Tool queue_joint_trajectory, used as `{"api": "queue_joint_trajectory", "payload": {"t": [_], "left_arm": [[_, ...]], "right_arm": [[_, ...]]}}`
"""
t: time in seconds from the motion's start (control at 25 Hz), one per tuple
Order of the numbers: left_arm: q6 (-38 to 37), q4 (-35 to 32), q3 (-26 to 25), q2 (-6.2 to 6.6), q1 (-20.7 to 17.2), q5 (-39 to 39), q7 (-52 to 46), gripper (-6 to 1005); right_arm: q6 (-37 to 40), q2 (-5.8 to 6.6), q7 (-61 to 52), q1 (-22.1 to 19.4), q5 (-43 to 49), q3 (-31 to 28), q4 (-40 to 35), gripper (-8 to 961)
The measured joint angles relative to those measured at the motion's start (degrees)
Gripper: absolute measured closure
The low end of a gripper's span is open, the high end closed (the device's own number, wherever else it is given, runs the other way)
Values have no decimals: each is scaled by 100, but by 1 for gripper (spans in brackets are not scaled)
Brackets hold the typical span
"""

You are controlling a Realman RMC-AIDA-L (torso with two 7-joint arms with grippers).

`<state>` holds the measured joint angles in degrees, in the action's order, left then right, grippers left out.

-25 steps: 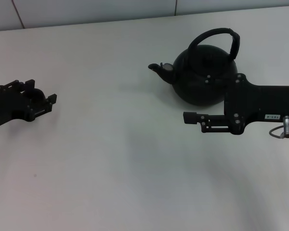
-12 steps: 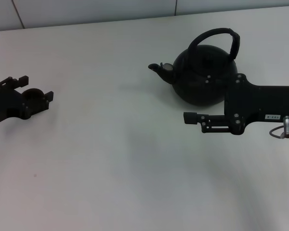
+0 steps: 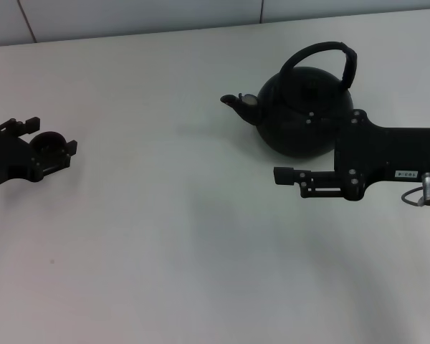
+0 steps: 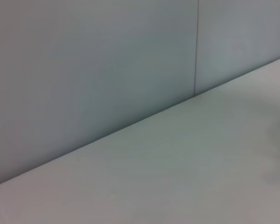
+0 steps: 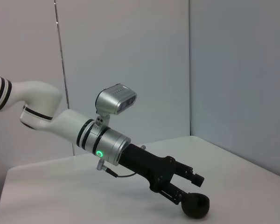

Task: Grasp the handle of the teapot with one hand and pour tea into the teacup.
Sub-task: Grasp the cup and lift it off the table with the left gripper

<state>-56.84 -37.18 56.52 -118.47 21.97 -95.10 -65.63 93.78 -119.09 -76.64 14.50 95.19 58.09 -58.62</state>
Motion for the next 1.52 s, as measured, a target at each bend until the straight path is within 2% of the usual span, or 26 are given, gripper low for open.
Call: {"api": "queue_joint_trajectory", "payload": {"t": [1.52], "left_arm": [[254, 72, 86, -1, -1, -2, 103, 191]], "right_arm": [[-71, 0, 18, 64, 35, -9, 0, 253]]}}
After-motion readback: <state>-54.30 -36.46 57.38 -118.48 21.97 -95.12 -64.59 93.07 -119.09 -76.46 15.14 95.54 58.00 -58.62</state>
